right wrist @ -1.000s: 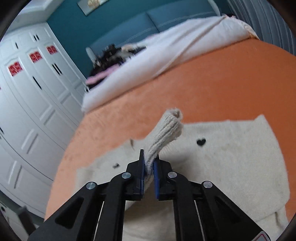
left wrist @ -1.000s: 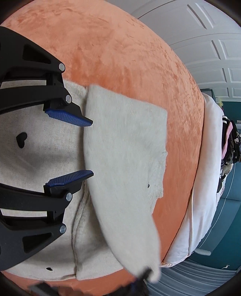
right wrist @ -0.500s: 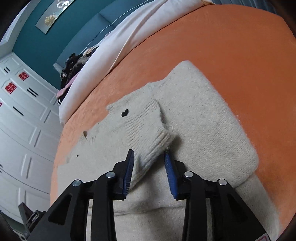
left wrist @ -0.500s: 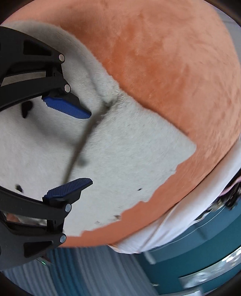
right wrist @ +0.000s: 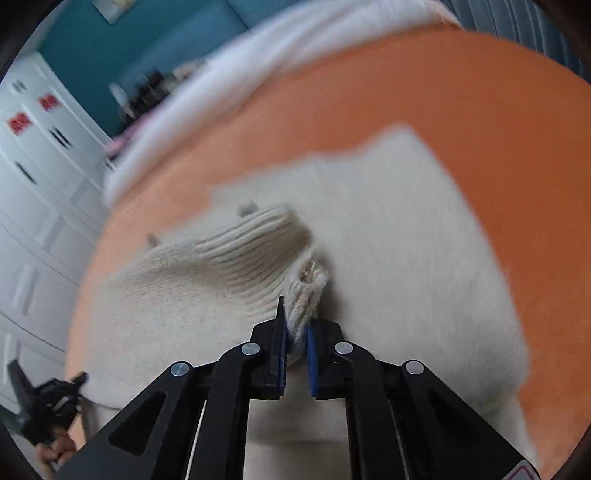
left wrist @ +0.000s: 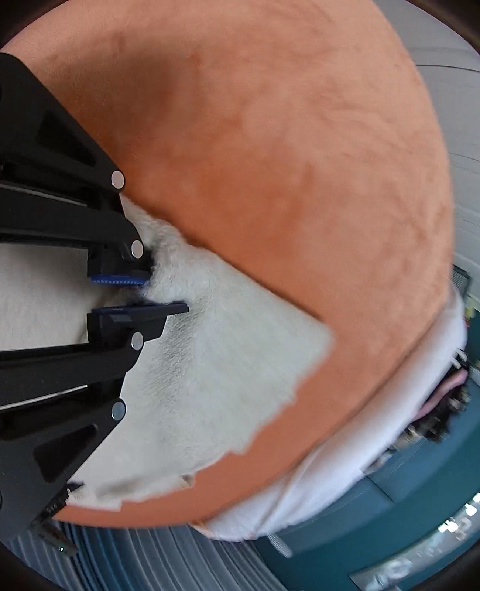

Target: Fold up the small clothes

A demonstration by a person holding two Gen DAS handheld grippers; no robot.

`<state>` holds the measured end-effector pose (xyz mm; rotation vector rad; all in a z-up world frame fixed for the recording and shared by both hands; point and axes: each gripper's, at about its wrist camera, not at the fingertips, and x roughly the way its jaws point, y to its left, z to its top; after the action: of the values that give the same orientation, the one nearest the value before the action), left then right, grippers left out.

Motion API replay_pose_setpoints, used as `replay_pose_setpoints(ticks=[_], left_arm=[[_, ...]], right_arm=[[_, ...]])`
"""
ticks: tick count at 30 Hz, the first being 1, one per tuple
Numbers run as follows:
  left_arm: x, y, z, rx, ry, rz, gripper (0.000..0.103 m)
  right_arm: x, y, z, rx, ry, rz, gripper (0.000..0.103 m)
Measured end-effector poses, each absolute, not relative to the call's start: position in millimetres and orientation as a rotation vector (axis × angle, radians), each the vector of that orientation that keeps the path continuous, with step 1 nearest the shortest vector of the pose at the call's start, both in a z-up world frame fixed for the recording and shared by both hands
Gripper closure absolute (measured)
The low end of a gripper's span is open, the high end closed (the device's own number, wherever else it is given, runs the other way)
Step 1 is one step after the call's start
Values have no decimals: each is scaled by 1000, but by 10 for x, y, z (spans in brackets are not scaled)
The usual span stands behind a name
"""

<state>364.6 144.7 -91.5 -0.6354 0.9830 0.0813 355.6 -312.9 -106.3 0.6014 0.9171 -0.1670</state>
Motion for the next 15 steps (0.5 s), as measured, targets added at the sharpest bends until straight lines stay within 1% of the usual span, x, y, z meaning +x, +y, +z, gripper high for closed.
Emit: replay_pose_setpoints(ticks=[3, 5, 6, 7, 8, 9, 10, 11, 13, 14, 15], left_arm=[[3602, 1404, -842, -576, 951, 72, 94], [3622, 1401, -896, -565, 963, 76, 94], [3614, 1397, -906, -553, 962, 79, 94], [3610, 1377, -895, -525, 961, 86, 94], [3603, 1333, -868, -491, 966, 90, 94], [3583, 1284, -810, -454, 974, 85, 92], [3575, 1255, -752, -432, 976, 76, 87], [3523, 1219, -680, -392, 976, 75, 81], [3337, 1190, -580, -311, 977, 74, 61], [3222, 1167, -537, -257, 982, 89, 53], [3110, 1144, -496, -205, 986, 100, 52]], right_arm=[[3404, -3139, -705, 667, 759, -112, 96], [3381, -3115, -615, 634, 710, -117, 95], [3446, -3121, -749, 607, 774, -147, 95], [3538, -3134, -972, 596, 884, -165, 95], [3526, -3164, -1103, 605, 906, -156, 97], [3470, -3169, -995, 618, 866, -150, 93], [3433, -3191, -873, 632, 867, -157, 89], [3346, -3225, -740, 648, 855, -172, 81], [3058, -3241, -557, 675, 807, -148, 79], [2889, -3242, -478, 681, 781, -147, 70], [2677, -3243, -413, 671, 772, -168, 58]])
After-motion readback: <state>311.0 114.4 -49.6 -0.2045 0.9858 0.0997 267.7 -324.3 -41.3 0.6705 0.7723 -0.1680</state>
